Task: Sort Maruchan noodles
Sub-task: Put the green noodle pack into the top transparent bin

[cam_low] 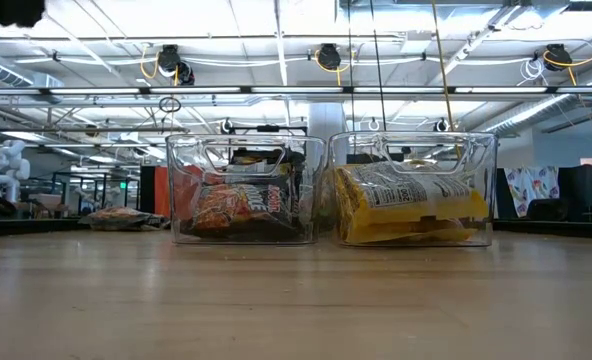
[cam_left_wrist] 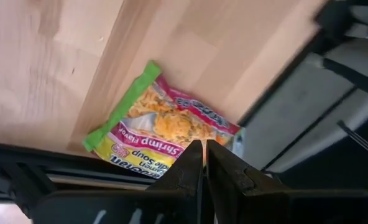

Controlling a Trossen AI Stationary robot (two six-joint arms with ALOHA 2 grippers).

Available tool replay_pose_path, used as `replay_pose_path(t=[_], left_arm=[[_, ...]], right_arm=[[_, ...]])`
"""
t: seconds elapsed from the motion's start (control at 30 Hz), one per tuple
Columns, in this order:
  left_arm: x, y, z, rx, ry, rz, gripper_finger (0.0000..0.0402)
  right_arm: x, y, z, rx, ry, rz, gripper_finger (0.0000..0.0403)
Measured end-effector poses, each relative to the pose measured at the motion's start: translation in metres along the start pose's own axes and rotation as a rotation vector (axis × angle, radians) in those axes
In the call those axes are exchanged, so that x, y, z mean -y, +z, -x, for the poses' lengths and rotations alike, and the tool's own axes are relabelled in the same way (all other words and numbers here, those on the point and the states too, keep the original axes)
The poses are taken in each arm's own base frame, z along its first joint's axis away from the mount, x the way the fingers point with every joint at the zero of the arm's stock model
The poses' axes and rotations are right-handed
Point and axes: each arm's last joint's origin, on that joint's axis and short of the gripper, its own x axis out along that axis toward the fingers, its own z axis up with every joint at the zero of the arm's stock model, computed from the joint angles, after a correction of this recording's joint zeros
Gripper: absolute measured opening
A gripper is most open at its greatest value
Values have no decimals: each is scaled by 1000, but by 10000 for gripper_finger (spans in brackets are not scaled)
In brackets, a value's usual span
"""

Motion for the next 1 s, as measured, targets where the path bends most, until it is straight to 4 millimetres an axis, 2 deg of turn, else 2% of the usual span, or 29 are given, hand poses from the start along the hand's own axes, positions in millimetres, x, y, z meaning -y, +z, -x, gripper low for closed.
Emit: replay_pose_path(t=[0.33,0.53,0.7,0.83,1.0], left_arm=[[12,4,-49,-48,149,203,26],[30,14,-70,-6,44,143,26],[31,18,-87,-7,80,123,26],[30,18,-94,-76,105,186,13],[31,17,-94,-100,90,183,4]], right_arm=[[0,0,0,-1,-2,0,86],[0,0,0,-2,-3,0,86],[0,0,0,3,-6,-1,86],[2,3,0,25,-18,-8,86],[3,6,0,57,-36,-16,86]])
